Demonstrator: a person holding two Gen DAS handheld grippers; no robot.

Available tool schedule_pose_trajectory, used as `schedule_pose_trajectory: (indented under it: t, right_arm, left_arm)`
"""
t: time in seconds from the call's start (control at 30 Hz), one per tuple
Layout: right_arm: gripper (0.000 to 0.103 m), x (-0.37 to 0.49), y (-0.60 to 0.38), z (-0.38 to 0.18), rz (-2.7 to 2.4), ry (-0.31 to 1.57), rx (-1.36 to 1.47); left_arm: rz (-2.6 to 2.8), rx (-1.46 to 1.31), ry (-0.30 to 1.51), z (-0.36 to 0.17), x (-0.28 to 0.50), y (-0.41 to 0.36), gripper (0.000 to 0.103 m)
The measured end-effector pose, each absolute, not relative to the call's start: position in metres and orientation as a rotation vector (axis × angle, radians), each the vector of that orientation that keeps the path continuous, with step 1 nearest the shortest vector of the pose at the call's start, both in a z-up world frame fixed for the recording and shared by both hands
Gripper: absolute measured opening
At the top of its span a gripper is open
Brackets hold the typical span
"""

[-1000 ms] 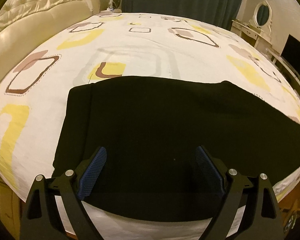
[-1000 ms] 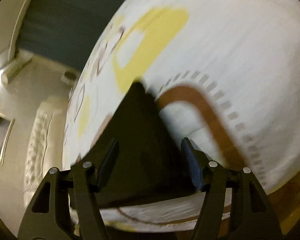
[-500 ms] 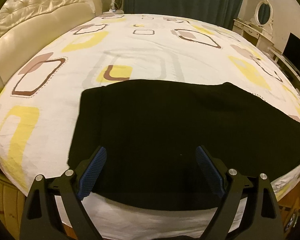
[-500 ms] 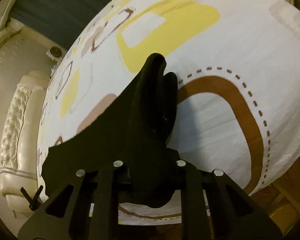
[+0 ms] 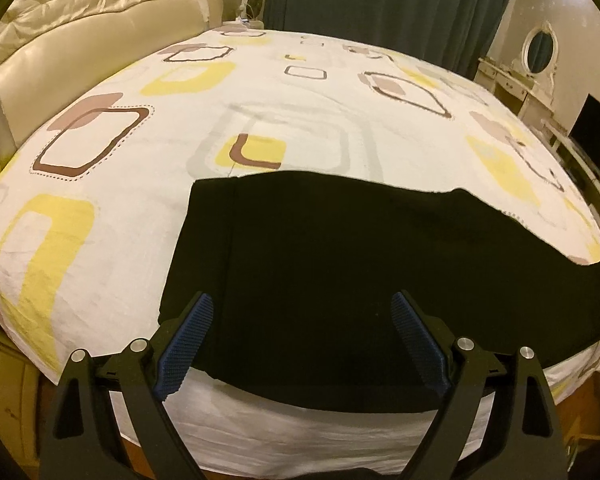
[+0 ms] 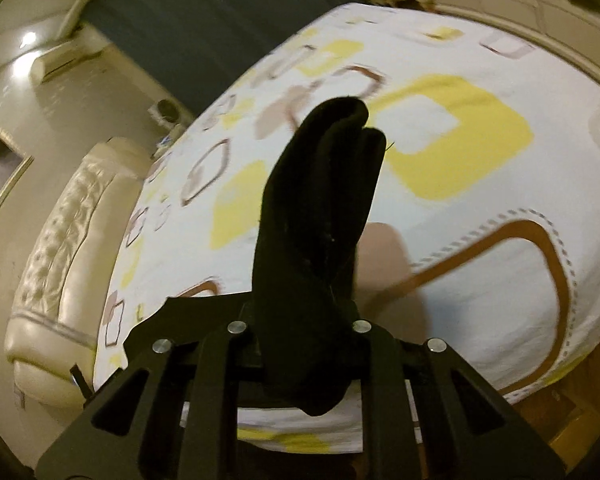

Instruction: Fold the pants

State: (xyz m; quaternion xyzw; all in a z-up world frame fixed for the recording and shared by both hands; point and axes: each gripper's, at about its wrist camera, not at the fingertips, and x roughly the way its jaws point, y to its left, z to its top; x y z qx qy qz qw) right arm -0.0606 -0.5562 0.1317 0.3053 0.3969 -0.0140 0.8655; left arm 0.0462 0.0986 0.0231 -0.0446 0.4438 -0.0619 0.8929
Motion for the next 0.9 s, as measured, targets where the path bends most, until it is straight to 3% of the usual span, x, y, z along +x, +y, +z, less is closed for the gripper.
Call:
schedule_pose_trajectory:
  t: [0.3,0.9]
  right_arm:
    - [0.016,-0.018,-0.444,0.141,0.039,0.853,0.486]
    - [0.016,0.042,-0.290,0.036,0.036,1.078,0.231]
  left_arm:
    - [-0.114,-0.039,0.895,0.025,0.046,0.095,0.090]
    - [-0.158,0.003,0.891,0.022,0.045,0.078,0.090]
